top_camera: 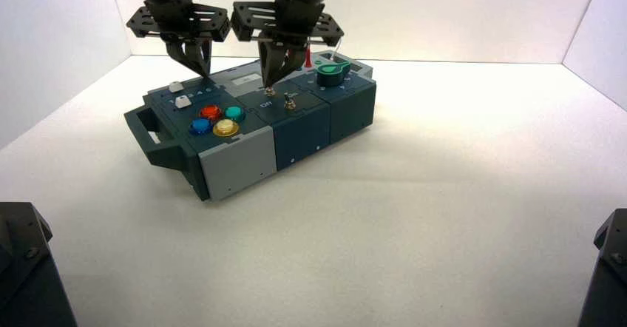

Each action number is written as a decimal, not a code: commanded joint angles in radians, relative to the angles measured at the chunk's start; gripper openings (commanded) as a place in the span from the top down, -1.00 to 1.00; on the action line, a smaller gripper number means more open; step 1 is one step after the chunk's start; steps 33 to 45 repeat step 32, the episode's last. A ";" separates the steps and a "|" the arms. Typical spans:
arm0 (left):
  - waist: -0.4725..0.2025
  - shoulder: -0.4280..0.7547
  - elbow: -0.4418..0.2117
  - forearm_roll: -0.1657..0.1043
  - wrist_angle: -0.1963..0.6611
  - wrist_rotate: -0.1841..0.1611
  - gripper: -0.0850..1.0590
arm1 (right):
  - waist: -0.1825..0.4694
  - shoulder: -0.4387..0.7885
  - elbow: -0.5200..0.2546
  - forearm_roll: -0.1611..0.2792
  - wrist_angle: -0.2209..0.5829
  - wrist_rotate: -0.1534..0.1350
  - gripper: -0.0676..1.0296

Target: Flip the top switch on with the right gripper.

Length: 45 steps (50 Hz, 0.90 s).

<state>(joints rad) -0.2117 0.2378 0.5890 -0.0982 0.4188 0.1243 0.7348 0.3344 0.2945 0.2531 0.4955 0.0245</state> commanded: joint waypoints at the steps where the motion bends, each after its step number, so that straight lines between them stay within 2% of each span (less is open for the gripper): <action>1: 0.017 0.008 0.011 0.009 0.011 0.008 0.91 | -0.008 -0.072 -0.034 -0.006 0.006 -0.002 0.92; 10: -0.012 -0.063 0.015 0.011 0.023 0.021 0.91 | 0.044 -0.104 -0.066 -0.009 0.063 -0.012 0.92; 14: -0.029 -0.095 0.014 0.009 0.028 0.021 0.91 | 0.061 -0.110 -0.074 -0.011 0.077 -0.023 0.92; 21: -0.066 -0.132 0.012 0.009 0.028 0.021 0.91 | 0.083 -0.118 -0.069 -0.011 0.081 -0.025 0.92; 32: -0.094 -0.138 0.000 0.009 0.028 0.028 0.91 | 0.087 -0.135 -0.057 -0.011 0.087 -0.043 0.92; 45: -0.094 -0.138 0.000 0.009 0.028 0.028 0.91 | 0.087 -0.135 -0.057 -0.011 0.087 -0.043 0.92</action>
